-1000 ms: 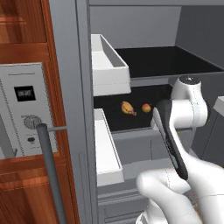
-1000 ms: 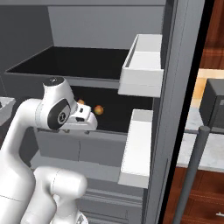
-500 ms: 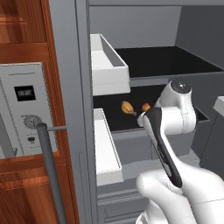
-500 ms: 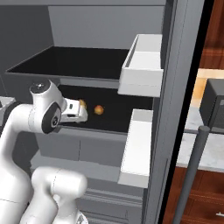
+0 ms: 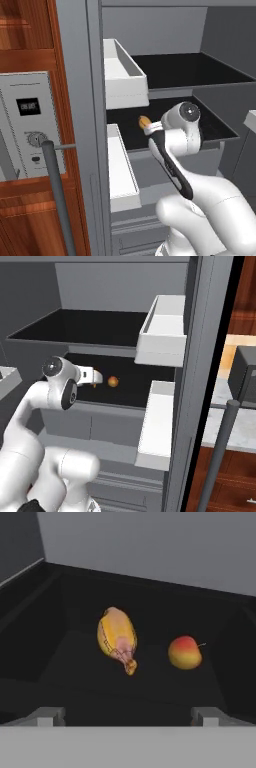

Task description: Open the fridge, remove the apple, carrot, and chicken drumstick, and place them on any counter.

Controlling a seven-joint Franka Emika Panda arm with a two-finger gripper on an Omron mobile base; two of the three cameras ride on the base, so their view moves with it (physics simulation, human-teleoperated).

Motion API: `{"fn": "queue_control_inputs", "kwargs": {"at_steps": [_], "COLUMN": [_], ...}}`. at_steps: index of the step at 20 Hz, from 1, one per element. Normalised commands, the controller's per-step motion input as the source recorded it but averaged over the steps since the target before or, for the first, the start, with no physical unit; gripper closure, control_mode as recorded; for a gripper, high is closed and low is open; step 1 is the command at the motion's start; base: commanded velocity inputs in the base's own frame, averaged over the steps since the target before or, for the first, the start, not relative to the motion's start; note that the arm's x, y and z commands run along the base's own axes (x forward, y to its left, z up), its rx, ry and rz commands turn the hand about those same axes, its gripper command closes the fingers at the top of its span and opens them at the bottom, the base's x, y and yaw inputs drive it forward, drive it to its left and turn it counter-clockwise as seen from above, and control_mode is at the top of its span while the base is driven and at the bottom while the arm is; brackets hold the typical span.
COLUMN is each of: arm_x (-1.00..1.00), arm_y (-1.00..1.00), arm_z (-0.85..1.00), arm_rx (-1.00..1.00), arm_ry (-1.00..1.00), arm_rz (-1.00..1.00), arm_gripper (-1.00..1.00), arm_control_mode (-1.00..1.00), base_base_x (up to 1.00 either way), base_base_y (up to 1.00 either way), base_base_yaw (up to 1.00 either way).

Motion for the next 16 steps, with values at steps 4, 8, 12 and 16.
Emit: {"fn": "queue_control_inputs", "kwargs": {"at_steps": [4,8,12,16], "arm_x": [0.69,0.73,0.72,0.50], "arm_y": [0.13,0.17,0.04,0.00], "arm_z": [0.00,0.00,-0.16,-0.39], "arm_rx": [0.01,0.00,0.00,0.03], "arm_ry": [-0.01,0.11,0.15,0.16], "arm_rz": [0.02,0.00,0.00,0.00], "arm_gripper": [-1.00,-1.00,-1.00,-1.00], "arm_control_mode": [-1.00,-1.00,-1.00,-1.00], "base_base_x": [0.00,0.00,0.00,0.00], "base_base_y": [0.00,0.00,0.00,0.00], "base_base_yaw": [0.00,0.00,0.00,0.00]}}
